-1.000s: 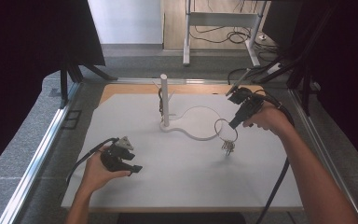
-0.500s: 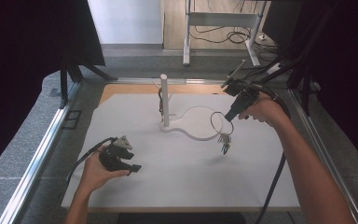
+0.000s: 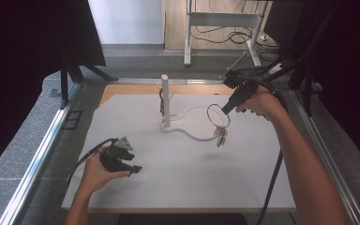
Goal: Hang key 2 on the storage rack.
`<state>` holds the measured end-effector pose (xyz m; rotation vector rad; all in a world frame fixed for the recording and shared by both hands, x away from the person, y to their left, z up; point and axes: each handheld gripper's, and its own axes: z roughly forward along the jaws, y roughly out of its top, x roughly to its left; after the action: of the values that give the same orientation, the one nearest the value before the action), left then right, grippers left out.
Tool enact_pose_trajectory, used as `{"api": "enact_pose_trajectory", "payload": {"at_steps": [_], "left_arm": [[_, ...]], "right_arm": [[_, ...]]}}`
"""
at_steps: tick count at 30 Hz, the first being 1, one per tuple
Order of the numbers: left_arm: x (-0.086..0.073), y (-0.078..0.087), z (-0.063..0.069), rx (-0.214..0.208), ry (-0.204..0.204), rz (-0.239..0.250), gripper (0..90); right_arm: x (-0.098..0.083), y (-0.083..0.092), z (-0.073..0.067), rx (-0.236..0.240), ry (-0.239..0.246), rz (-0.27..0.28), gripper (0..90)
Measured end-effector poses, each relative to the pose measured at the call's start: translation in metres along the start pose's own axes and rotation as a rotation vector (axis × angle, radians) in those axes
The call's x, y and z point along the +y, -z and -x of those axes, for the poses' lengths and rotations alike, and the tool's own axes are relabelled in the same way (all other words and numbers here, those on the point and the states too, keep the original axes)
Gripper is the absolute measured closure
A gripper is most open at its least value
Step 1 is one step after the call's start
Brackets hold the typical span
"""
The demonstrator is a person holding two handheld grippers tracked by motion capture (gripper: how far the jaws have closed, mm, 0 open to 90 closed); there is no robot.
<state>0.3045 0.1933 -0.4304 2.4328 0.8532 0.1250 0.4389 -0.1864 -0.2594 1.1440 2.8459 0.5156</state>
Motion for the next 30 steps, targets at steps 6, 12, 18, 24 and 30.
{"api": "enact_pose_trajectory", "payload": {"at_steps": [6,12,18,24,30], "left_arm": [[-0.001,0.002,0.000,0.004,0.002,0.010,41.7],[-0.002,0.001,-0.002,-0.009,0.007,0.006,41.6],[-0.004,0.004,-0.005,-0.004,0.023,0.013,41.6],[-0.004,0.004,-0.005,-0.007,0.026,0.014,41.6],[-0.005,0.004,-0.005,-0.008,0.031,0.021,41.6]], "right_arm": [[0.006,-0.001,0.001,0.000,0.000,0.008,87.9],[0.011,-0.001,0.000,-0.003,-0.004,0.004,87.9],[0.016,-0.004,0.001,0.001,0.001,0.011,87.9],[0.022,-0.006,0.002,-0.002,-0.001,0.012,87.9],[0.032,-0.008,0.000,-0.010,0.007,0.016,87.9]]}}
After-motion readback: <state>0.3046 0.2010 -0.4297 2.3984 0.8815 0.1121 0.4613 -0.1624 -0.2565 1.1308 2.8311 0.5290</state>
